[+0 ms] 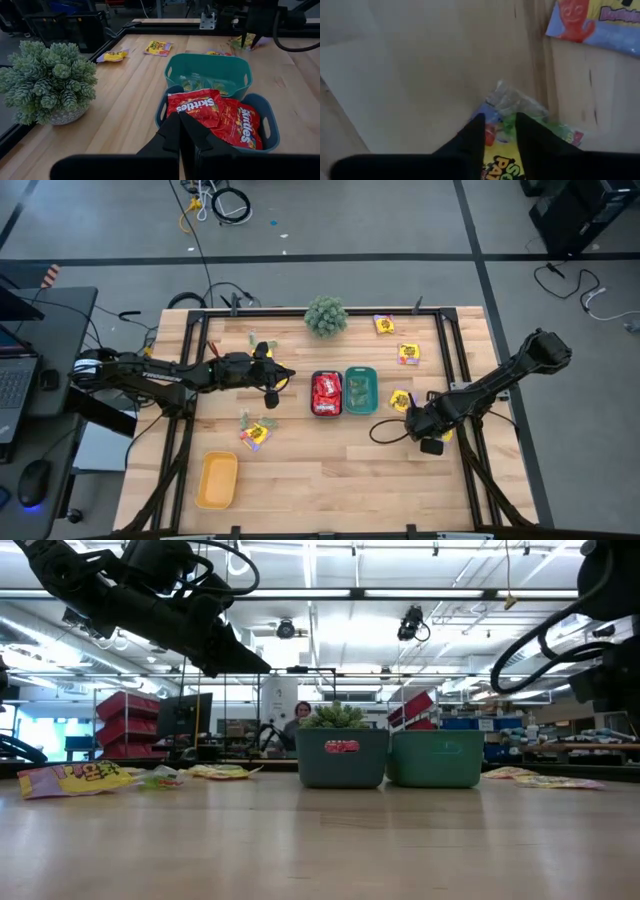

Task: Sort candy
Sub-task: Put the green gummy into the green bin

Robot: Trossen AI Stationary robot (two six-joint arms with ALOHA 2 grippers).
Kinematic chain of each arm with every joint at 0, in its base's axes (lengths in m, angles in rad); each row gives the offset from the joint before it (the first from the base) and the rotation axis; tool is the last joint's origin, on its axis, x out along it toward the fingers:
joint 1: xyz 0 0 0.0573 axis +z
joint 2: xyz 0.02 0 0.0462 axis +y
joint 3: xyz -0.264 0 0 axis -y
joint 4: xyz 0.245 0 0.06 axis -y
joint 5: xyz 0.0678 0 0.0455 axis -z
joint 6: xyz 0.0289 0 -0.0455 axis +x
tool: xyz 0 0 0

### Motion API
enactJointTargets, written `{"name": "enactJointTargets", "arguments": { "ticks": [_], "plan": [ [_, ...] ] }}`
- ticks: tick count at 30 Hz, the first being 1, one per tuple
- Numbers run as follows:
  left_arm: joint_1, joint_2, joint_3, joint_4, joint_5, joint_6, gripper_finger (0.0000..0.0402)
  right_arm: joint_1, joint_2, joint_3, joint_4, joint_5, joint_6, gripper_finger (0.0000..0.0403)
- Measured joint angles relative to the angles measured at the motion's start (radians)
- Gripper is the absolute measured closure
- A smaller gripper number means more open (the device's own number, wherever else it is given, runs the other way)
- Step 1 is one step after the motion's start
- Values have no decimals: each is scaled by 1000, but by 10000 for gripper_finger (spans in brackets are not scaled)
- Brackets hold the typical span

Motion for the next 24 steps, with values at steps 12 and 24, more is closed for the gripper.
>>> {"name": "enactJointTargets", "arguments": {
  "ticks": [12,24],
  "plan": [
    [0,0,0,1,0,0,401,-22,1,23,97,19,-29,401],
    [0,0,0,-11,0,0,401,-22,1,64,70,76,-295,322]
  ]
}}
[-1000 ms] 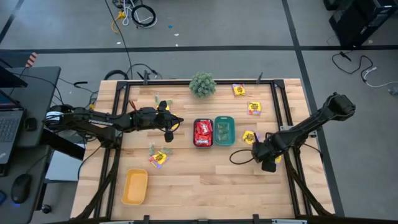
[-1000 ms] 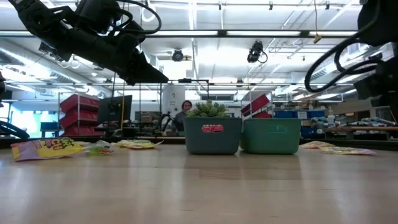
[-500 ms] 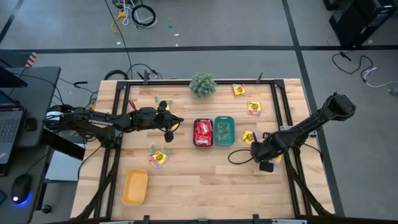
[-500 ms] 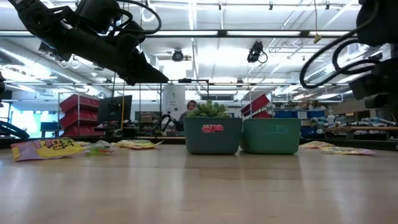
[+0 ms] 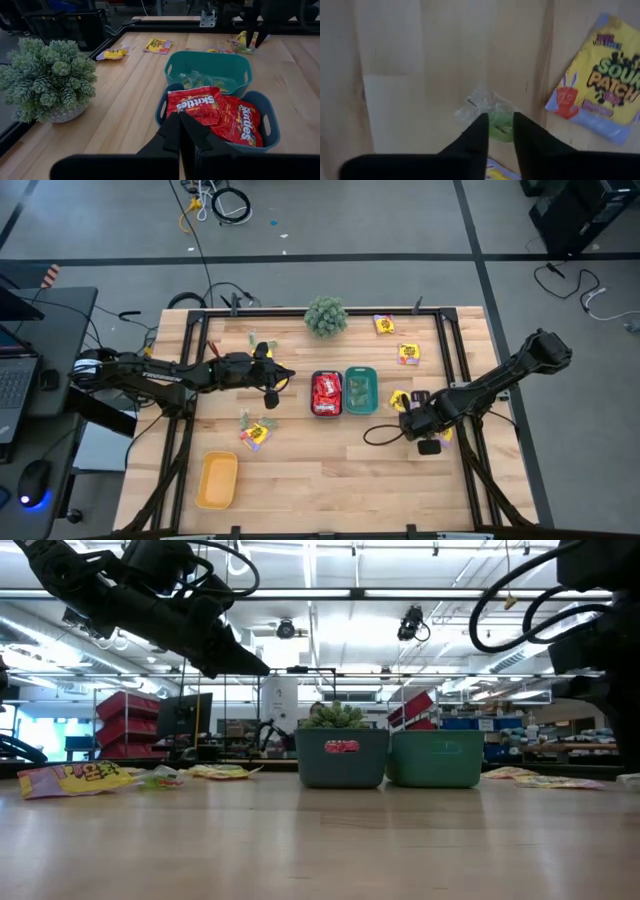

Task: Sort candy
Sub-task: Put the green gummy into the green bin

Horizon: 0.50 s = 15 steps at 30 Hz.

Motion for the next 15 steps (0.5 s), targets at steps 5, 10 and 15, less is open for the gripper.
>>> {"name": "enactJointTargets", "arguments": {
  "ticks": [5,10,15],
  "plan": [
    [0,0,0,-8,0,0,401,0,0,0,1,8,-61,262],
    [0,0,0,-9,0,0,401,1,30,0,17,3,-94,234],
    [0,0,0,-14,0,0,401,-1,129,0,77,-5,-124,242]
  ]
}}
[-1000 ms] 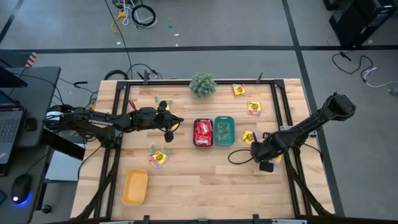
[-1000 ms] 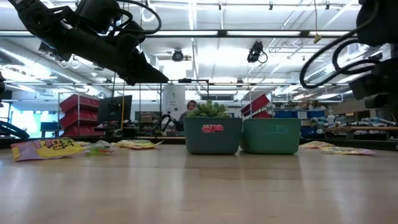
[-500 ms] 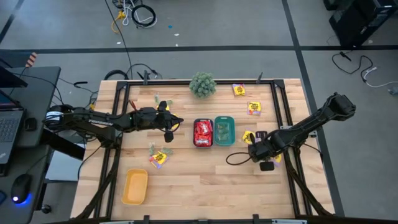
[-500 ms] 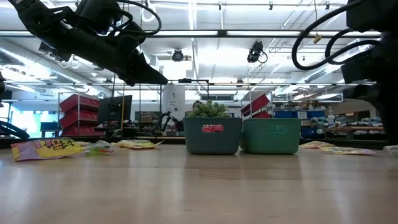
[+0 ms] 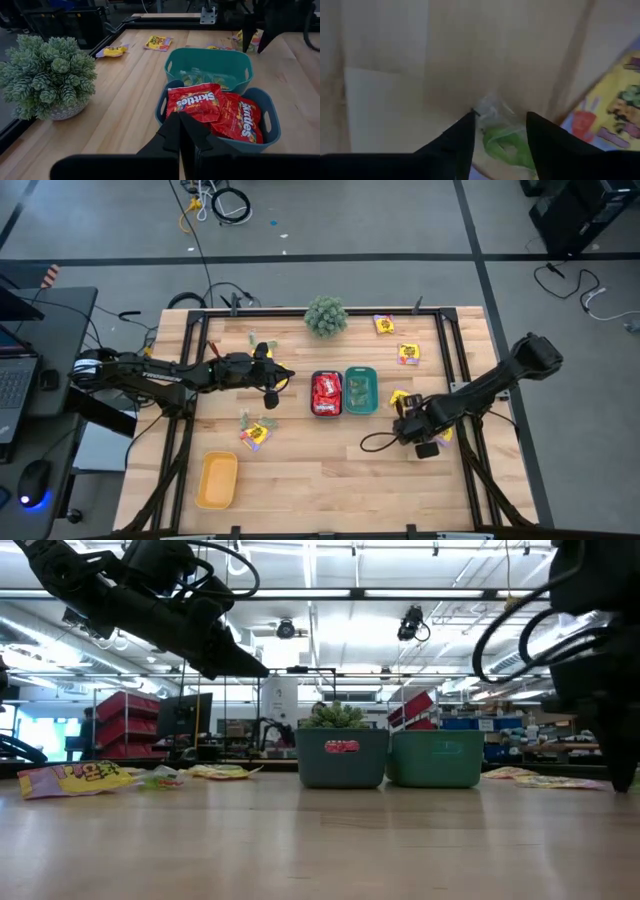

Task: Sort candy
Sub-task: Put the green gummy into the green bin

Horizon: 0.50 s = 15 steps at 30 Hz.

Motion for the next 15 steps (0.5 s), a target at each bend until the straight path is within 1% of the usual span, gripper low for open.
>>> {"name": "enactJointTargets", "arguments": {
  "ticks": [2,4,6,10,11,15],
  "plan": [
    [0,0,0,-2,0,0,401,-1,30,5,4,-5,-2,254],
    [0,0,0,-1,0,0,401,-2,56,16,-4,-11,-2,276],
    [0,0,0,-1,0,0,401,-2,60,28,-7,-12,-2,308],
    [0,0,0,-1,0,0,401,-23,42,60,-2,-13,-5,386],
    [0,0,0,-1,0,0,401,-30,35,74,12,-13,-7,393],
    [0,0,0,2,0,0,401,-77,30,133,-1,-26,-4,391]
  ]
}}
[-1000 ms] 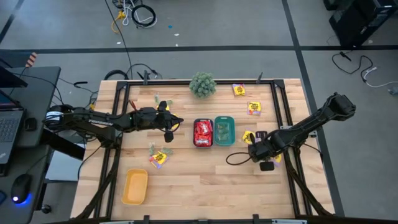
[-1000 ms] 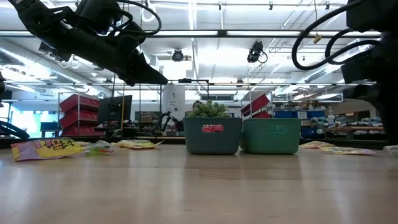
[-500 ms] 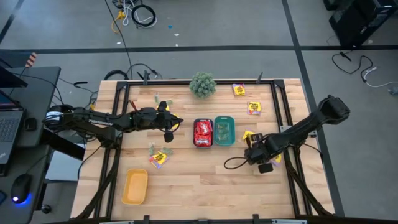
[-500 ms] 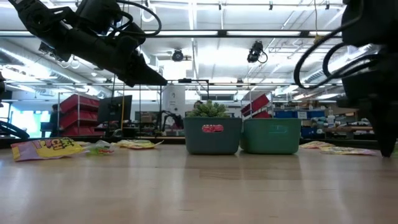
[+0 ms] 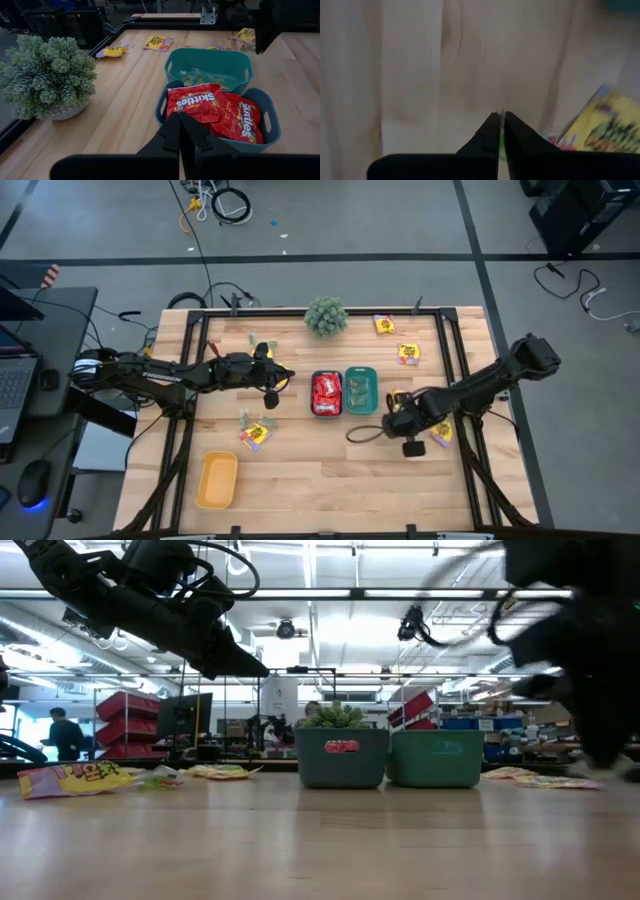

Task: Sort candy
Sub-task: Put the green gummy into the green bin

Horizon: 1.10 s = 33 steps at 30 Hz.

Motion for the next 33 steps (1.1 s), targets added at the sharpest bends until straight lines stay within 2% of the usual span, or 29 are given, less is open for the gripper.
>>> {"name": "enactJointTargets", "arguments": {
  "ticks": [11,18,25,33],
  "plan": [
    [0,0,0,1,0,-3,401,-192,23,307,63,-17,32,402],
    [0,0,0,-4,0,-5,401,-306,201,456,17,-3,29,402],
    [0,0,0,-21,0,-7,401,-369,311,489,-40,-36,91,402],
    [0,0,0,-56,-3,-28,401,-376,317,485,-64,-29,140,402]
  ]
}}
